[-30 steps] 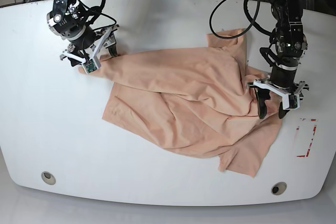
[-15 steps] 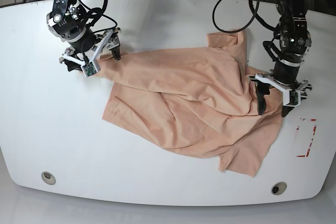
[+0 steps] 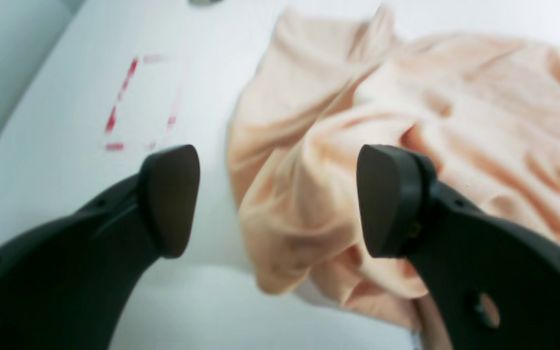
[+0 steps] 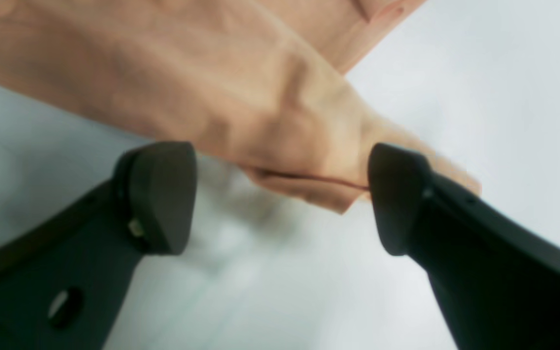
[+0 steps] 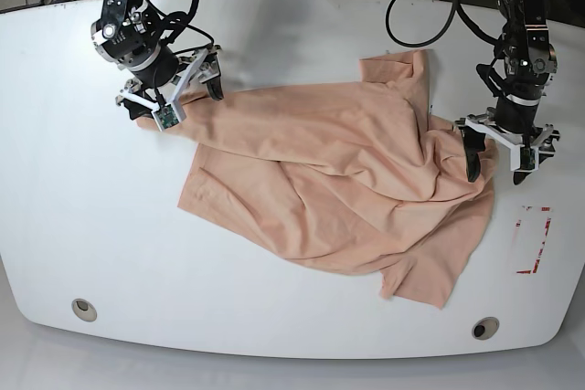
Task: Fold the T-shirt properly
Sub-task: 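Release the left gripper and slide the right gripper along the shirt edge, then grasp the shirt edge with the right gripper and the opposite corner with the left, then lift and stretch the shirt between both grippers, flipping it flat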
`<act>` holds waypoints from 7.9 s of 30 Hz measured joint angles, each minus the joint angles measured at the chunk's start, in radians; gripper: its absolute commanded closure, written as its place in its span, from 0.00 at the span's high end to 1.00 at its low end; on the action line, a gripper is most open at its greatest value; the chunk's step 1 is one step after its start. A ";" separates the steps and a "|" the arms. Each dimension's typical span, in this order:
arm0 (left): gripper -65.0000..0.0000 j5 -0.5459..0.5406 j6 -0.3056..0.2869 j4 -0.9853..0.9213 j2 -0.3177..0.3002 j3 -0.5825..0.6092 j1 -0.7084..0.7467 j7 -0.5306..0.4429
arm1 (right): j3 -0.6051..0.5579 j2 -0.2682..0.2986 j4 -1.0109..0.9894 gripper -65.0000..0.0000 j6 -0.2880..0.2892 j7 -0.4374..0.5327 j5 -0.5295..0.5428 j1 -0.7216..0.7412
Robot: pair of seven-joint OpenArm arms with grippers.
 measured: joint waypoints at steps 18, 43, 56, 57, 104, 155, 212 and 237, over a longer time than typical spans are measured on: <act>0.71 -0.001 0.004 0.009 -0.012 0.015 -0.001 -0.011 | -0.001 0.014 -0.069 0.80 -0.007 0.024 0.008 0.023; 0.71 0.078 -0.011 -0.003 0.000 -0.043 0.021 0.025 | 0.000 0.014 -0.059 0.80 -0.023 0.009 -0.018 0.103; 0.71 0.079 -0.007 -0.003 -0.003 -0.046 0.021 0.025 | -0.007 0.008 -0.186 0.80 -0.024 0.020 -0.017 0.248; 0.71 0.079 -0.007 -0.003 -0.004 -0.046 0.021 0.025 | -0.007 0.009 -0.209 0.80 -0.024 0.026 -0.016 0.266; 0.71 0.079 -0.010 -0.005 -0.004 -0.045 0.019 0.025 | -0.076 0.065 -1.063 0.80 -0.028 0.426 -0.003 0.704; 1.00 0.019 -0.117 -0.348 0.030 -0.229 -0.393 0.280 | -0.079 0.039 -0.686 0.00 -0.027 0.225 -0.018 0.531; 0.00 0.028 -0.262 -0.721 0.078 0.135 -0.628 0.304 | -0.077 0.039 -0.155 0.00 -0.026 0.158 -0.017 0.229; 0.00 0.018 -0.269 -0.071 0.077 0.130 -0.775 0.497 | 0.001 0.133 -0.146 0.00 -0.019 0.148 -0.015 0.538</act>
